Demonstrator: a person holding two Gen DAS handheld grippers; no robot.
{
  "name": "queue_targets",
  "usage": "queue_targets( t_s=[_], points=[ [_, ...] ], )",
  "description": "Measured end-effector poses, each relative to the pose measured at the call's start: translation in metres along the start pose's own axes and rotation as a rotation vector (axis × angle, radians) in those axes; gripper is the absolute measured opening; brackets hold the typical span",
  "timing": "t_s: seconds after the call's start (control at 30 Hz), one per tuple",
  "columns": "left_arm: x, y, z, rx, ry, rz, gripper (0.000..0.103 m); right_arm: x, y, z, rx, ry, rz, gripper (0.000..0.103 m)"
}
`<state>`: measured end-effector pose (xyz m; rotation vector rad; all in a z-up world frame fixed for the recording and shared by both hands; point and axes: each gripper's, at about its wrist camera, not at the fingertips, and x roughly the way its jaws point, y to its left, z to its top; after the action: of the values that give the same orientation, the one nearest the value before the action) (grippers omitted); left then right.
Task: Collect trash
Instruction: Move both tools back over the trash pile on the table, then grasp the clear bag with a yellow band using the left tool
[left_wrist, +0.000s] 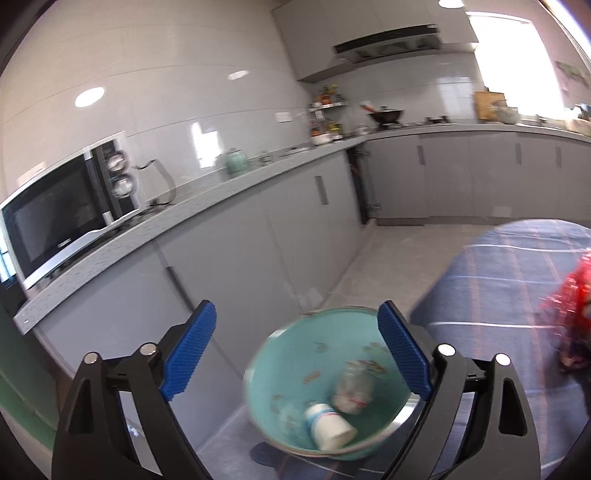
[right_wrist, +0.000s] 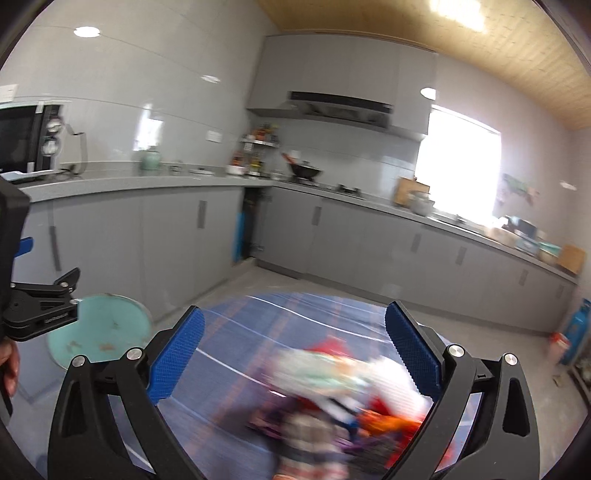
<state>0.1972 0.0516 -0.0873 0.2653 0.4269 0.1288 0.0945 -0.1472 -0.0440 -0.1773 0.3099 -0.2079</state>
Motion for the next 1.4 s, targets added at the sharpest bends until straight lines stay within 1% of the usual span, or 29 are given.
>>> queue_targets(
  t_s=[0.07, 0.13, 0.23, 0.37, 0.43, 0.53, 0.63, 0.73, 0.9, 0.97, 1.0, 1.03, 1.07, 1.13, 1.17, 1.2, 1.3, 1.4],
  points=[
    [-0.008, -0.020, 0.001, 0.023, -0.013, -0.042, 0.089, -0.004, -0.025, -0.011, 0.026, 0.023, -0.050, 0.096],
    [-0.015, -0.038, 0.004, 0.039, -0.023, -0.101, 0.092, -0.007, -0.045, -0.024, 0.050, 0.046, -0.093, 0.096],
    [-0.031, -0.066, 0.007, 0.074, -0.061, -0.160, 0.095, -0.008, -0.066, -0.040, 0.066, 0.075, -0.149, 0.096],
    [-0.052, -0.101, 0.014, 0.103, -0.095, -0.263, 0.096, -0.009, -0.091, -0.058, 0.096, 0.113, -0.212, 0.096],
    [-0.063, -0.116, 0.018, 0.123, -0.121, -0.301, 0.098, -0.007, -0.101, -0.067, 0.106, 0.129, -0.240, 0.096],
    [-0.078, -0.139, 0.024, 0.144, -0.157, -0.358, 0.098, -0.006, -0.117, -0.076, 0.129, 0.145, -0.282, 0.096],
    [-0.088, -0.163, 0.030, 0.157, -0.171, -0.421, 0.098, -0.007, -0.130, -0.082, 0.156, 0.154, -0.303, 0.096],
    [-0.092, -0.186, 0.029, 0.180, -0.192, -0.453, 0.098, -0.005, -0.136, -0.087, 0.171, 0.159, -0.313, 0.096],
    [-0.083, -0.220, 0.023, 0.228, -0.149, -0.516, 0.098, 0.000, -0.145, -0.092, 0.188, 0.171, -0.325, 0.096],
    [-0.079, -0.228, 0.020, 0.239, -0.129, -0.558, 0.097, 0.002, -0.149, -0.095, 0.197, 0.175, -0.325, 0.096],
    [-0.078, -0.231, 0.019, 0.241, -0.121, -0.571, 0.091, 0.003, -0.149, -0.096, 0.199, 0.176, -0.324, 0.096],
    [-0.080, -0.233, 0.016, 0.249, -0.119, -0.589, 0.071, 0.004, -0.149, -0.097, 0.200, 0.176, -0.324, 0.096],
    [-0.082, -0.236, 0.014, 0.261, -0.116, -0.613, 0.059, 0.004, -0.149, -0.097, 0.199, 0.177, -0.325, 0.096],
    [-0.082, -0.238, 0.011, 0.284, -0.103, -0.655, 0.031, 0.005, -0.149, -0.099, 0.203, 0.181, -0.324, 0.096],
    [-0.082, -0.237, 0.010, 0.289, -0.097, -0.688, 0.021, 0.006, -0.149, -0.099, 0.204, 0.183, -0.323, 0.096],
    [-0.082, -0.235, 0.009, 0.292, -0.094, -0.702, 0.010, 0.007, -0.149, -0.099, 0.203, 0.184, -0.322, 0.096],
    [-0.088, -0.231, 0.010, 0.294, -0.117, -0.713, 0.008, 0.006, -0.148, -0.099, 0.201, 0.184, -0.326, 0.096],
    [-0.099, -0.217, 0.014, 0.269, -0.162, -0.713, 0.007, 0.006, -0.147, -0.098, 0.199, 0.184, -0.332, 0.096]
  ],
)
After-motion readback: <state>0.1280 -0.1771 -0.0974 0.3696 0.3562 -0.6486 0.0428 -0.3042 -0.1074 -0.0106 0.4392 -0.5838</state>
